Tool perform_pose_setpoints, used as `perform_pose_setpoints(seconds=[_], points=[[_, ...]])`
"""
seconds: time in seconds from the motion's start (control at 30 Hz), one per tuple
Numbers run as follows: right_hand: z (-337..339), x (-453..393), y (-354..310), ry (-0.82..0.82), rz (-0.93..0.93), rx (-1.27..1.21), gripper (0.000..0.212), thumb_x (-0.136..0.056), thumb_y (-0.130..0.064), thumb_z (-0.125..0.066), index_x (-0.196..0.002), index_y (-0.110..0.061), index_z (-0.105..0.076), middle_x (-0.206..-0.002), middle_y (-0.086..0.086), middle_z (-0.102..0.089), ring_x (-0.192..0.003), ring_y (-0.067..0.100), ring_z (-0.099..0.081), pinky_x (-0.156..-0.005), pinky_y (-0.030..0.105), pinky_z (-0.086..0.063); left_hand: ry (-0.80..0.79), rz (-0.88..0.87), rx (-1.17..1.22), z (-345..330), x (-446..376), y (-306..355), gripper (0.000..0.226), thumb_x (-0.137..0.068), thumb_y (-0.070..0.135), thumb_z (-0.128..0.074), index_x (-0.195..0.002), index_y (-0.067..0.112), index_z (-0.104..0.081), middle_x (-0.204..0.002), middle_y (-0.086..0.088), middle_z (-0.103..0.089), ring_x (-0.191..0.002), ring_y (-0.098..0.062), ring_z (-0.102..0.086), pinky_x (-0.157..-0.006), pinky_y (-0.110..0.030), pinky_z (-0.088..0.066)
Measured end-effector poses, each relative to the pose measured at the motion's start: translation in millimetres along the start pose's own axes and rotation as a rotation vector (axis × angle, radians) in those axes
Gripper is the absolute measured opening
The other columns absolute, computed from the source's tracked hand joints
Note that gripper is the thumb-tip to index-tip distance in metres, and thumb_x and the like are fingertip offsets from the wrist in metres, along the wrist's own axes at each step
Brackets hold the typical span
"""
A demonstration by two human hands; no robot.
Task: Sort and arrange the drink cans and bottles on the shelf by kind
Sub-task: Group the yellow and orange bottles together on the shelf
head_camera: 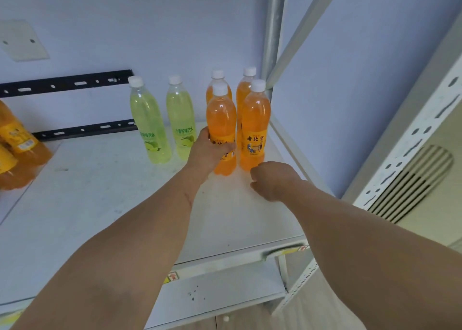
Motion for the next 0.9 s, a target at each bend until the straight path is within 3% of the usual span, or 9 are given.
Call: perform_pose_setpoints(seconds=[0.13,0.2,0.27,0.37,0.57,0.9], points=[[8.4,8.9,-19.7,0.026,0.035,0.041,0.029,-0.101,-0.031,-0.041,-0.119,-0.017,-0.058,-0.103,0.003,-0.058,-0.098,0.025,-0.059,-0.077,0.034,-0.048,-0.004,0.005,-0.214,12.0,24.1,-5.7,0.065,-0.087,0.038,-0.072,-0.140,0.012,-0.046,-0.122,-0.001,-0.058,-0.113,-0.022,-0.059,-0.092,-0.036,-0.048],[12.2,15.5,-35.1,0.044,0.065,0.067,0.029,-0.101,-0.030,-0.040,-0.119,-0.016,-0.058,-0.106,0.004,-0.059,-0.102,0.026,-0.059,-0.079,0.035,-0.048,0.052,-0.080,-0.629,33.3,47.6,-12.2,0.055,-0.095,0.044,-0.057,-0.141,0.015,-0.047,-0.132,-0.004,-0.058,-0.118,-0.025,-0.057,-0.091,-0.037,-0.048],[13.8,22.6,-57.0,0.076,0.117,0.104,0.028,-0.102,-0.028,-0.040,-0.118,-0.017,-0.059,-0.108,0.004,-0.061,-0.103,0.026,-0.060,-0.079,0.036,-0.048,0.077,-0.244,-1.053,58.9,77.4,-18.0,0.040,-0.101,0.040,-0.043,-0.130,0.017,-0.057,-0.122,-0.004,-0.061,-0.109,-0.026,-0.060,-0.077,-0.035,-0.047],[12.2,33.5,-100.2,0.124,0.211,0.134,0.028,-0.102,-0.027,-0.037,-0.119,-0.017,-0.058,-0.116,0.006,-0.061,-0.108,0.027,-0.058,-0.076,0.035,-0.044,0.075,-0.350,-1.362,99.4,121.8,-27.5,0.034,-0.103,0.033,-0.035,-0.115,0.014,-0.061,-0.107,-0.003,-0.060,-0.096,-0.024,-0.058,-0.064,-0.032,-0.033],[8.4,77.1,-209.5,0.190,0.427,0.130,0.031,-0.102,-0.029,-0.034,-0.120,-0.018,-0.056,-0.120,0.005,-0.058,-0.112,0.025,-0.056,-0.077,0.034,-0.037,0.150,-0.254,-1.530,174.2,224.8,-50.4,0.030,-0.102,0.027,-0.036,-0.111,0.013,-0.061,-0.104,-0.005,-0.061,-0.097,-0.027,-0.057,-0.067,-0.033,-0.028],[35.0,143.8,-390.5,0.302,0.647,0.131,0.015,-0.098,-0.023,-0.044,-0.105,-0.018,-0.056,-0.103,0.003,-0.059,-0.086,0.022,-0.052,-0.065,0.032,-0.031,0.297,-0.110,-1.560,311.9,344.9,-87.3,0.029,-0.100,0.030,-0.039,-0.108,0.014,-0.062,-0.101,-0.005,-0.062,-0.092,-0.027,-0.058,-0.066,-0.033,-0.030]])
Point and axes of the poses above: each hand's wrist, its own x-axis away from the middle knuckle, its own z-axis out of the back of the hand, y = z × x, the point moved 3 cm from there along -x, towards the middle knuckle
